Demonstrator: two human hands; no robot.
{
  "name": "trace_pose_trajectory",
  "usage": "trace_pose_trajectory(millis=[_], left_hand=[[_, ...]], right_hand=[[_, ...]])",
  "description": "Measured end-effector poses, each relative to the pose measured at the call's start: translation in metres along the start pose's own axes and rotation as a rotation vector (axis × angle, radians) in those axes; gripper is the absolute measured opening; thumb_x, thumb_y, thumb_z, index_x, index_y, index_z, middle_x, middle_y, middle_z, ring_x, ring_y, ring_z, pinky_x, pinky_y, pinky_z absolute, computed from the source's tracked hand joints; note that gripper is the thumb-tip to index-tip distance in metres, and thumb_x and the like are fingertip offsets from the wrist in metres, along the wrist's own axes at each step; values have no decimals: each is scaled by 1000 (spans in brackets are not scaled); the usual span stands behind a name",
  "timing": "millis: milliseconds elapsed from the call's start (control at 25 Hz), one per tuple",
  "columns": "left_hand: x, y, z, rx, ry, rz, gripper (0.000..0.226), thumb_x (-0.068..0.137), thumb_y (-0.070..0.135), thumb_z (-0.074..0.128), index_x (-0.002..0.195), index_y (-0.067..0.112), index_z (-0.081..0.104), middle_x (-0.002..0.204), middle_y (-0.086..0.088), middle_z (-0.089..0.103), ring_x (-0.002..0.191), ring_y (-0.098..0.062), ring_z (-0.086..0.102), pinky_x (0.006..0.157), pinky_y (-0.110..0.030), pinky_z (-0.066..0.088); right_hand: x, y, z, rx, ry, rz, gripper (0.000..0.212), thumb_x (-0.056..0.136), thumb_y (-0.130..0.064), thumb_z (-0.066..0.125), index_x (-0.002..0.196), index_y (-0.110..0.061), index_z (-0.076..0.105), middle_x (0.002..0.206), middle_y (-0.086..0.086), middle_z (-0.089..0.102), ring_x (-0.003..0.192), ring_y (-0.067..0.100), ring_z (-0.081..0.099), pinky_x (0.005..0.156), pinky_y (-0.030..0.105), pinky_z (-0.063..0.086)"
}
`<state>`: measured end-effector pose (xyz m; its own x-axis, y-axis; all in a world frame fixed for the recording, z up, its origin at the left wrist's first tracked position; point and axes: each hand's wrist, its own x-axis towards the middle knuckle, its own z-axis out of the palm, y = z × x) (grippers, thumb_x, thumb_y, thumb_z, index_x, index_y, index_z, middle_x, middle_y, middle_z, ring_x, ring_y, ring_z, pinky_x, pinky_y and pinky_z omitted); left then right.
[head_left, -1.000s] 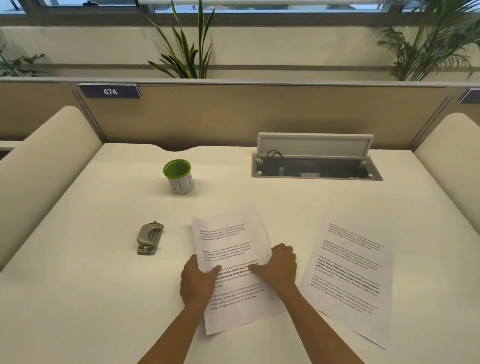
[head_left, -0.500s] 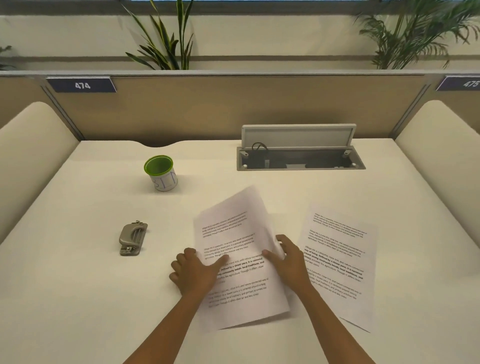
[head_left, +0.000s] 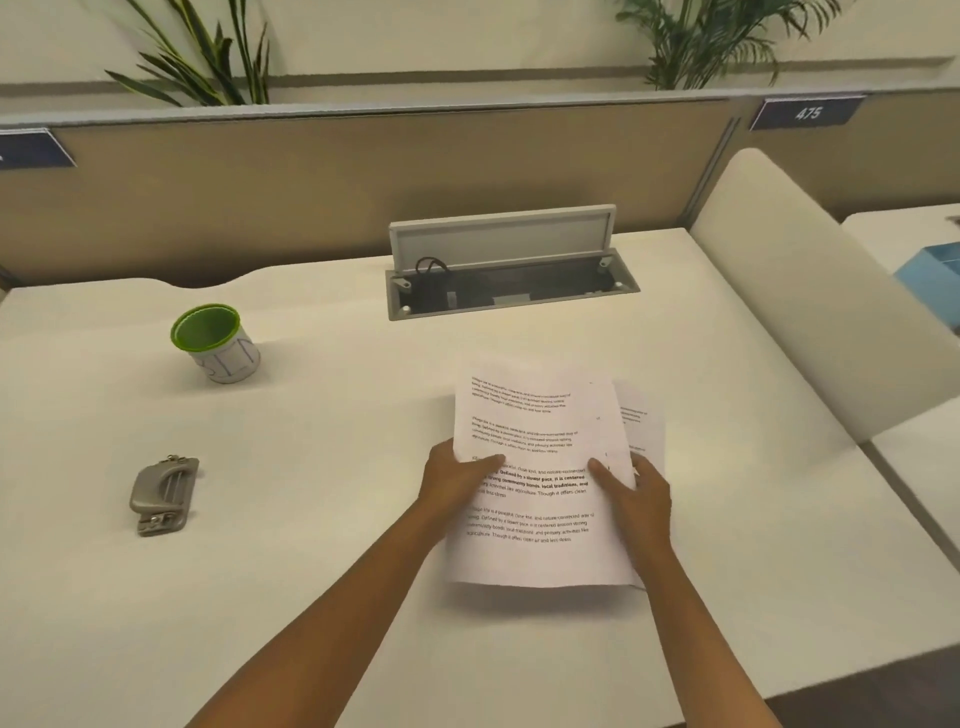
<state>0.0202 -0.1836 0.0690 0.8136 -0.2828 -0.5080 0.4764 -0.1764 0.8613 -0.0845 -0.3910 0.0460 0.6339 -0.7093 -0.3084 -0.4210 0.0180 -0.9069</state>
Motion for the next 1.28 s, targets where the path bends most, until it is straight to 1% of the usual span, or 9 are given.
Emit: trace_pose_trajectory(millis=[120, 320, 560, 680, 880, 960, 1040, 1160, 1280], left_hand=[[7, -1, 29, 203, -28, 6, 31, 81, 14, 77, 112, 15, 73, 111, -4, 78, 96, -21, 75, 91, -41, 60], [7, -8, 64, 563, 71, 86, 30, 85, 15, 65, 113, 12, 72, 122, -13, 63, 113, -31, 62, 92, -39, 56], [0, -10, 69, 498, 83, -12, 45, 82, 21, 65, 126, 13, 57, 124, -10, 61, 108, -30, 64, 86, -35, 54], [2, -11, 56, 305, 99, -109, 51, 79, 18, 73, 124, 11, 49, 122, -9, 64, 104, -27, 66, 84, -39, 57], [10, -25, 12, 148, 107, -248, 55, 66, 38, 85, 111, 11, 68, 100, -3, 78, 88, -23, 76, 81, -37, 62], [10, -29, -8, 34, 65, -319, 48, 67, 41, 86, 104, 14, 74, 84, -2, 82, 72, -21, 79, 62, -30, 63], [7, -35, -21, -50, 40, -335, 36, 73, 40, 85, 99, 19, 72, 75, 2, 81, 64, -17, 78, 48, -25, 58], [-1, -46, -30, -80, 30, -258, 29, 75, 35, 85, 99, 23, 73, 81, 6, 82, 72, -16, 79, 58, -28, 61], [-10, -50, -40, -125, 65, -148, 34, 72, 21, 88, 104, 16, 77, 97, -6, 82, 84, -25, 79, 71, -38, 64]], right_hand=[[4, 9, -14, -183, 174, 12, 30, 86, -27, 76, 110, -12, 68, 113, 8, 71, 106, 33, 66, 91, 44, 53], [5, 16, -19, -453, 174, 128, 84, 74, -29, 88, 140, -1, 44, 145, 21, 36, 134, 43, 37, 106, 49, 40], [8, 21, -17, -514, 113, 83, 97, 64, -27, 94, 141, -4, 39, 141, 22, 41, 123, 43, 52, 100, 47, 47], [11, 18, -17, -484, 57, 100, 100, 58, -26, 97, 139, -9, 40, 135, 17, 53, 121, 38, 57, 96, 43, 47], [8, 23, -11, -409, -139, 56, 74, 56, -26, 97, 116, -13, 57, 110, 2, 70, 96, 25, 66, 76, 32, 50], [5, 27, -2, -413, -233, -7, 55, 66, -31, 91, 107, -13, 60, 106, -1, 71, 96, 24, 67, 78, 36, 53], [1, 28, 10, -346, -311, -29, 49, 78, -33, 83, 115, -15, 56, 112, -1, 69, 102, 24, 66, 87, 39, 54], [-7, 27, 32, -247, -355, -47, 44, 86, -30, 77, 120, -18, 52, 114, -2, 66, 102, 20, 65, 83, 30, 50], [-15, 26, 49, -229, -384, -119, 30, 88, -23, 74, 115, -19, 60, 104, -14, 69, 96, 9, 68, 74, 13, 48]])
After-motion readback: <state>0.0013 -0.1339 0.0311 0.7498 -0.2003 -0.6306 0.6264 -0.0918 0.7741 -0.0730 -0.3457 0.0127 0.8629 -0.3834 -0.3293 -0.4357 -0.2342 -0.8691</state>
